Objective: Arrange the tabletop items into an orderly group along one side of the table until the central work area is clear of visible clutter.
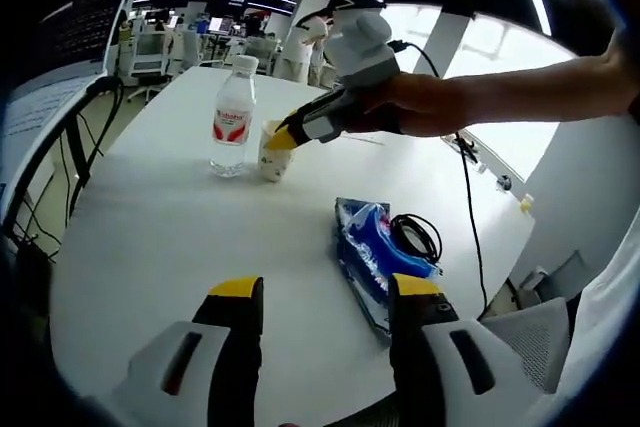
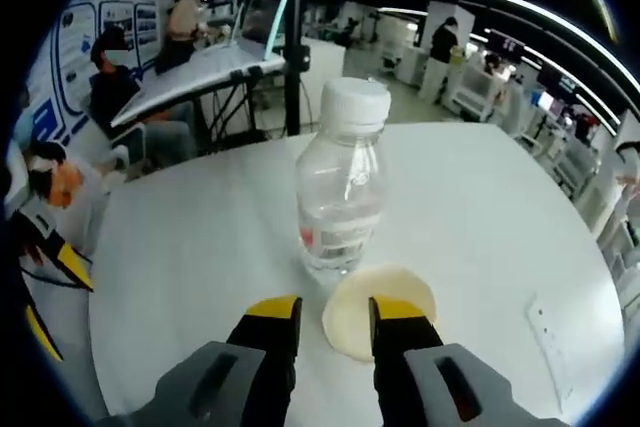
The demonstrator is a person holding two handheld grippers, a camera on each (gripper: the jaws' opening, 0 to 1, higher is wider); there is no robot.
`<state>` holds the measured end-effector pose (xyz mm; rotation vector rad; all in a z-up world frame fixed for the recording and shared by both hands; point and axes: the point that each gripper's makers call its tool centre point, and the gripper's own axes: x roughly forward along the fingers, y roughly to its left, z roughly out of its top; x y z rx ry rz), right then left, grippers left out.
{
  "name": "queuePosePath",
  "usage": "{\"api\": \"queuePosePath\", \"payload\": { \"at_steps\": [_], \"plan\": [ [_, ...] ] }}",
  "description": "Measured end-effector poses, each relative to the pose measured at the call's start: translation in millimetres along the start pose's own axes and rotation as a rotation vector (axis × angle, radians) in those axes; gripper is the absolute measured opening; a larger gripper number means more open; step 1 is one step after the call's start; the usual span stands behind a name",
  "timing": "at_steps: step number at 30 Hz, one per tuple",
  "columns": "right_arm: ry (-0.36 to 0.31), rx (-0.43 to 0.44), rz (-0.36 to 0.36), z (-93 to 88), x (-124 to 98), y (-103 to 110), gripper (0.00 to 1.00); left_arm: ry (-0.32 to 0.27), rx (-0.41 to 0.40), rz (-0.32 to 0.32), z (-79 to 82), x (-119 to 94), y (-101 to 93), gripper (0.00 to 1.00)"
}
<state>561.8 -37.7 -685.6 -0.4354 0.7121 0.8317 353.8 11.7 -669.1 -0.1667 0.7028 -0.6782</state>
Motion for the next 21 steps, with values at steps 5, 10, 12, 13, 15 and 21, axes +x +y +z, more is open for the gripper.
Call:
{"api": "queuePosePath", "payload": {
  "at_steps": [5,10,12,13,15,21],
  "plan": [
    [-0.023,0.017,0.000,0.9,-10,-3,0.29,0.004,0.005,-0.007,-2.2,0,-7.0,0.49],
    [-0.053,0.043,-0.002,4.5,-20,-2,0.30,0.001,-0.003,-0.021,-2.2,1,-15.2,0.49],
    [-0.068,0.066,-0.008,5.3,-25,-3,0.30,-0.001,-0.007,-0.023,-2.2,1,-18.4,0.49],
    [-0.072,0.074,-0.010,5.4,-27,-3,0.30,-0.001,-0.008,-0.025,-2.3,1,-19.8,0.49],
    [-0.086,0.091,-0.013,4.4,-31,-4,0.30,-0.004,-0.012,-0.028,-2.3,1,-22.6,0.49],
    [-0.085,0.121,-0.015,-11.1,-47,-2,0.33,0.001,0.001,-0.048,-3.9,1,-37.2,0.50]
  ]
}}
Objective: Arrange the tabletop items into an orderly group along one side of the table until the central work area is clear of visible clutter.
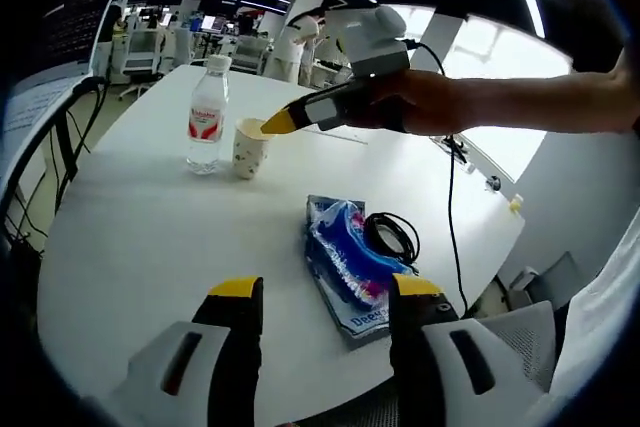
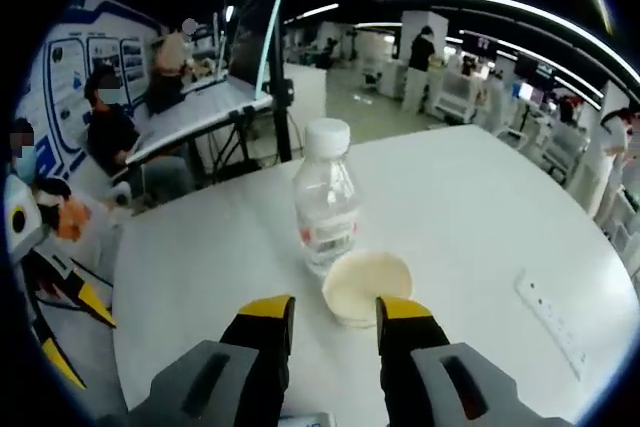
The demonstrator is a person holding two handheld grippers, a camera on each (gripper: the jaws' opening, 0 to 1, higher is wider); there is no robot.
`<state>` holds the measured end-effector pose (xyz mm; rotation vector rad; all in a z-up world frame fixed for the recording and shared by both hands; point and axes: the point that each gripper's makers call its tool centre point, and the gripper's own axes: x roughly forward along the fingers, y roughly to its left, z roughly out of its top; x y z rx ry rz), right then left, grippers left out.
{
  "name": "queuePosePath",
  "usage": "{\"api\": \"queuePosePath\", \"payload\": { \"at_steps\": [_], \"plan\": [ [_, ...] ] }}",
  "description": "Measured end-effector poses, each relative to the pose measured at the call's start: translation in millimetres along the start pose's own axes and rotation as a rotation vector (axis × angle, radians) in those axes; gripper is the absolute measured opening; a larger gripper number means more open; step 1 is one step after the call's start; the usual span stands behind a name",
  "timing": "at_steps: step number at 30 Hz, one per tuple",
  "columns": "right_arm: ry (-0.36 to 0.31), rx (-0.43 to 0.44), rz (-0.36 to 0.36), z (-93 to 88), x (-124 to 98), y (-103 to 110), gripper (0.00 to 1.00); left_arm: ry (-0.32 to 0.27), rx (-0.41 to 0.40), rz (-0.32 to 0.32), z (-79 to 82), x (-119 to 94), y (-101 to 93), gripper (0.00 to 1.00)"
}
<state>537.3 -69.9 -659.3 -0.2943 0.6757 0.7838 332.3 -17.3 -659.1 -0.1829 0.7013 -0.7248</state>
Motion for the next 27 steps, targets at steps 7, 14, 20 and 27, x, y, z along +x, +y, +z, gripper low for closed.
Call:
{"api": "queuePosePath", "payload": {
  "at_steps": [7,14,20,27],
  "plan": [
    [0.009,0.027,-0.038,-19.9,-22,-11,0.32,0.004,0.006,-0.014,-5.4,1,-12.2,0.49],
    [0.000,0.059,-0.079,-35.3,-47,-25,0.32,0.036,0.057,-0.011,-13.3,4,-23.9,0.49],
    [0.002,0.073,-0.103,-56.2,-73,-30,0.33,0.032,0.047,-0.017,-14.7,8,-33.6,0.49],
    [0.019,0.089,-0.141,-87.4,-99,-37,0.33,0.039,0.053,-0.026,-14.5,13,-40.4,0.49]
  ]
}}
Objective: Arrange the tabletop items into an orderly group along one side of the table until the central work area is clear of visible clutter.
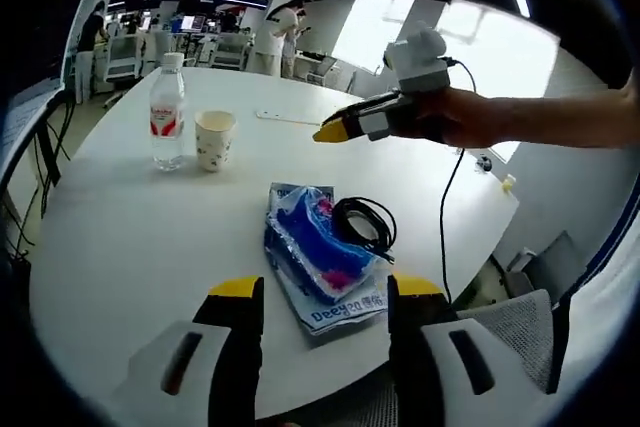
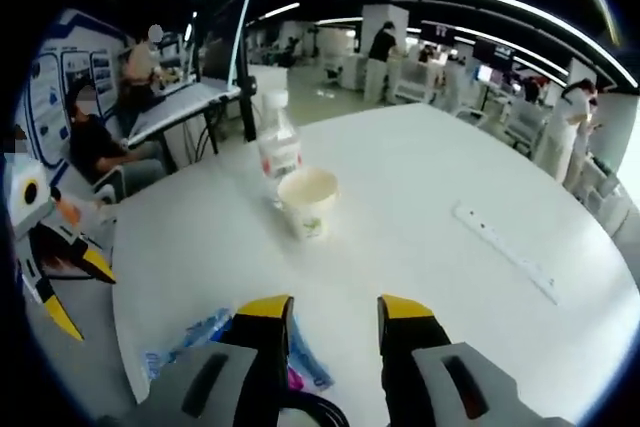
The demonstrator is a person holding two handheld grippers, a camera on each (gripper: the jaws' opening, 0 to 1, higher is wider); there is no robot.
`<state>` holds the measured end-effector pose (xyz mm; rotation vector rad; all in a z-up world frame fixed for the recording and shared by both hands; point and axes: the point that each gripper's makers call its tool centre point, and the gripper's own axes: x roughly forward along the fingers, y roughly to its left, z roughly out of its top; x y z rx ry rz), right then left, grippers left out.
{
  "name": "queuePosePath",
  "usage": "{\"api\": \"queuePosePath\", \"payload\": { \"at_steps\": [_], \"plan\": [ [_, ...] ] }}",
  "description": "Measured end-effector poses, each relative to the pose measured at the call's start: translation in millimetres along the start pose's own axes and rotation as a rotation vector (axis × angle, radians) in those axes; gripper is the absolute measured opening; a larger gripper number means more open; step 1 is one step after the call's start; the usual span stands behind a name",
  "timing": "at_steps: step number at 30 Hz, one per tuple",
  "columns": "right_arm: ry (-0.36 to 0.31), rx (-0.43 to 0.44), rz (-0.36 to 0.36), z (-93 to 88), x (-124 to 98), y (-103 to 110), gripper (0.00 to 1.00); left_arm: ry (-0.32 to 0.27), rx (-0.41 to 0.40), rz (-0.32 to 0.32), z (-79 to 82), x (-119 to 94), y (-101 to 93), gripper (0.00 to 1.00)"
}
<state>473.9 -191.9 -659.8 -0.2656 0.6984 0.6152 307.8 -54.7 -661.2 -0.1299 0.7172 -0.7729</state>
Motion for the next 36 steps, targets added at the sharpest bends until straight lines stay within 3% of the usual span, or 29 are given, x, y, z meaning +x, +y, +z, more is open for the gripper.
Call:
{"api": "queuePosePath", "payload": {
  "at_steps": [16,29,36],
  "plan": [
    [0.040,0.119,-0.045,-76.9,-40,-9,0.32,0.015,-0.051,-0.008,-3.5,14,-11.5,0.47],
    [0.079,0.195,-0.074,-124.5,-60,-10,0.31,0.026,-0.025,-0.029,-2.2,23,-25.7,0.47],
    [0.083,0.238,-0.087,-137.9,-65,-7,0.31,0.048,0.010,-0.042,-2.7,28,-25.9,0.47]
  ]
}}
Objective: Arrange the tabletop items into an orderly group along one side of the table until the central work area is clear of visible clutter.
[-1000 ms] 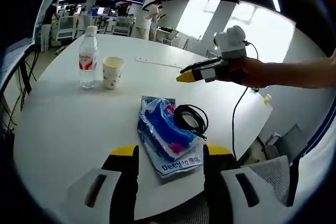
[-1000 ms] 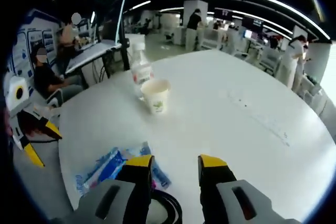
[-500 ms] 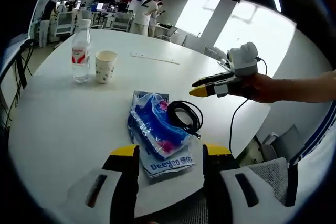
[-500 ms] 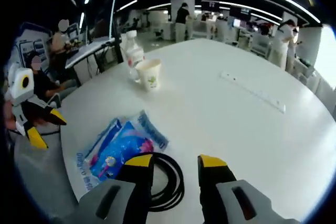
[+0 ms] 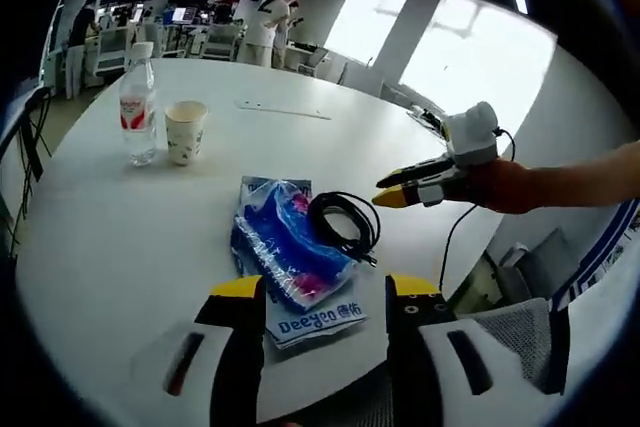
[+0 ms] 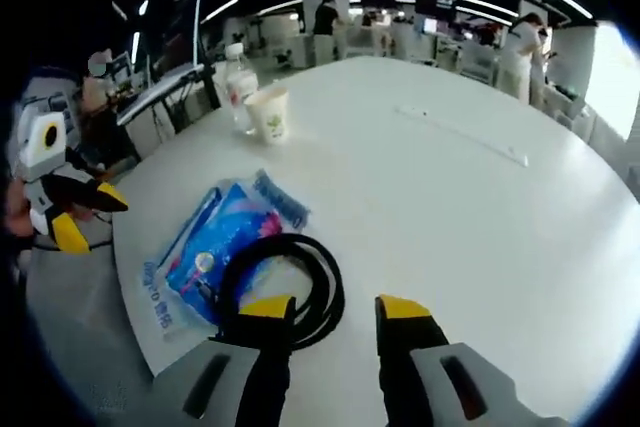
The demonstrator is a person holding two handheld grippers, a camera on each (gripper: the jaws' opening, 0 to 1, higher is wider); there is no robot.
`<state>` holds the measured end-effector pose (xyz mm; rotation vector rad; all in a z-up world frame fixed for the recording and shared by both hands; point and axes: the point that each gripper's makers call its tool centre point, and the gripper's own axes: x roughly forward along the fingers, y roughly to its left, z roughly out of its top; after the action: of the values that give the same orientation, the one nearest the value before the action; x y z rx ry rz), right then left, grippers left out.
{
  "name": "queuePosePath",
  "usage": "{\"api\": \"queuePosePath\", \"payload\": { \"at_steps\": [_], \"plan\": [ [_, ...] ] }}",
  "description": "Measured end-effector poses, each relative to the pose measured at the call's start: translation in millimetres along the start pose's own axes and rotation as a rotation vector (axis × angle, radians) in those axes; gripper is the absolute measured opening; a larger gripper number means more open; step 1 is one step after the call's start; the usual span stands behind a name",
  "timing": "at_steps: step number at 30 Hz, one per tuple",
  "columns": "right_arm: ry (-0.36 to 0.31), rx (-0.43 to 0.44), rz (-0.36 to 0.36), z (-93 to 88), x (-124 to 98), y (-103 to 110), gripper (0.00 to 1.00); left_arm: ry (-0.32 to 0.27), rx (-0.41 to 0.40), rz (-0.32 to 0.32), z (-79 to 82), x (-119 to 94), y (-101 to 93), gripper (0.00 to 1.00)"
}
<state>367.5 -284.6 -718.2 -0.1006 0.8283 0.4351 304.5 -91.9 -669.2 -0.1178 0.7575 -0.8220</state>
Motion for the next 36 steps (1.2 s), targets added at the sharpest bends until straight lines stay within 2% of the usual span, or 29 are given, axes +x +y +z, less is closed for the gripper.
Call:
{"api": "queuePosePath", "payload": {
  "at_steps": [6,9,12,18,29,36],
  "plan": [
    [-0.007,0.038,-0.006,-6.9,-1,3,0.30,0.011,0.029,-0.003,6.4,3,2.8,0.47],
    [-0.006,0.061,-0.005,-11.9,-1,4,0.30,0.053,0.092,-0.008,1.6,9,4.4,0.47],
    [-0.009,0.084,-0.006,-15.1,-2,6,0.30,0.078,0.115,-0.023,0.2,13,4.2,0.47],
    [-0.020,0.120,-0.012,-18.2,-3,3,0.30,0.107,0.156,-0.044,8.1,24,4.5,0.46],
    [-0.038,0.181,-0.027,-21.4,-7,-8,0.28,0.099,0.114,-0.096,28.9,55,-10.8,0.43],
    [-0.045,0.204,-0.026,-19.5,-4,-10,0.26,0.114,0.086,-0.103,25.7,75,-20.8,0.40]
  ]
}}
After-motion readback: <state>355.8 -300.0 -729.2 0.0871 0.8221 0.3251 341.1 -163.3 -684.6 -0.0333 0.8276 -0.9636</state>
